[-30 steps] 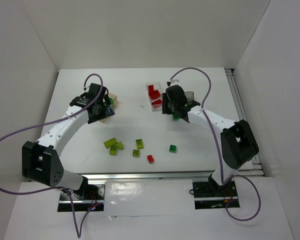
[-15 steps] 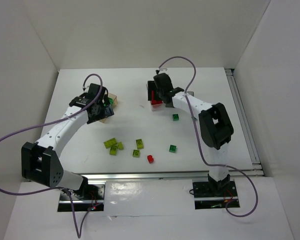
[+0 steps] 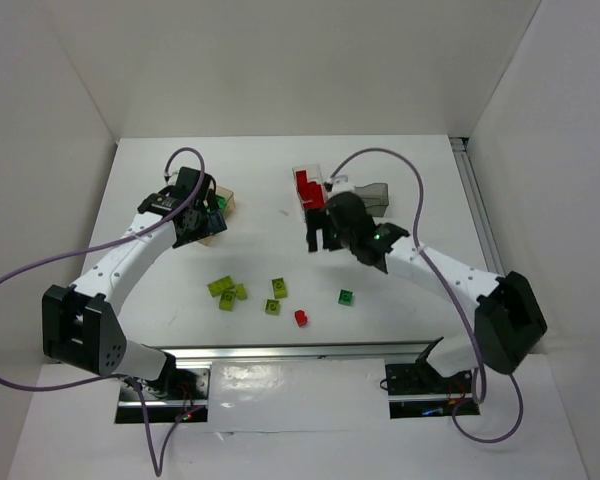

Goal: Sort the legos into containers by color

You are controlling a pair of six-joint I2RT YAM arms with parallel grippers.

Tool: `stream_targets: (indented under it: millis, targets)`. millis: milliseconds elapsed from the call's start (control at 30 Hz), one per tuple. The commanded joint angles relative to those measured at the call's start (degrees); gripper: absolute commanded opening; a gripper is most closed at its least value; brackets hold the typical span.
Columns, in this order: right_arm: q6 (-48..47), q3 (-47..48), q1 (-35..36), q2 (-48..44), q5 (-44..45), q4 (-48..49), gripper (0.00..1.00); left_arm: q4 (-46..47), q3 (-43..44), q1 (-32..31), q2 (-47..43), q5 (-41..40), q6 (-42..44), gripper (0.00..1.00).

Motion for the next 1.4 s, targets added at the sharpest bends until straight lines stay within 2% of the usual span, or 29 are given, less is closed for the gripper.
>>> stream_targets:
  millis: [0,67,167,333,400,533,567,667,767,900,967,1133,1233,1367]
  targets:
    - [1.1,-6.2,8.4,-5.0,-4.8,-5.9,0.92,-0.2,1.8,-0.2,-1.2,-1.5,0.1,0.91]
    - [2.7,-8.2,11.7,-6.8,-6.0,-5.9,0.97,-0.2,1.8,-0.2,-1.2,-1.5,0.6,0.91]
    - [4.9,-10.4,17.2,-7.4,-7.1,-5.4,0.99,-0.7,1.8,-0.2,-1.8,-1.5,0.6,0.91]
    - [8.4,-11.2,23.9,-3.0,-4.9,-5.9,0.95,-0.7,1.8,-0.2,-2.8,-1.5,0.6,0.91]
    - [9.8,-11.2,23.9,-1.5,-4.3,-6.7,0.93,-0.7,1.8,-0.2,-2.8,-1.5,0.6,0.91]
    - [9.8,-11.8,24.5,1.2,-5.6,-4.5,0.85,-0.7,0.7,-0.2,-3.3,-0.3,0.6,0.91]
    - [9.8,-11.8,24.5,2.0,-5.6,-4.5,0.79,-0.7,0.7,-0.2,-3.3,-0.3,0.6,0.91]
    - [9.8,-11.8,24.5,4.5,-5.6,-4.0,0.74,-0.7,0.7,-0.2,-2.8,0.2,0.6,0.91]
    - [9.8,-11.2,25.0,6.7,-5.6,-2.6,0.64,-0.2,0.1,-0.2,-3.4,0.2,0.6,0.91]
    - [9.8,-9.0,25.5,9.2,-3.3,-3.9,0.44,-0.2,-0.5,-0.2,-3.4,-0.4,0.6,0.91]
    - [9.8,-8.1,25.5,8.6,-1.0,-5.2,0.36,-0.2,-0.5,-0.2,-3.9,-0.4,0.6,0.91]
    - [9.2,-2.8,24.0,4.7,9.7,-9.4,0.34,0.4,-1.5,-0.2,-4.0,0.1,0.0,0.89]
    - [7.4,3.8,18.2,6.5,11.7,-10.7,0.34,1.2,-2.9,-0.2,-4.5,0.1,0.0,0.88]
    - [4.9,9.8,9.4,10.5,12.9,-7.1,0.34,1.2,-2.4,-0.2,-5.0,0.1,0.0,0.88]
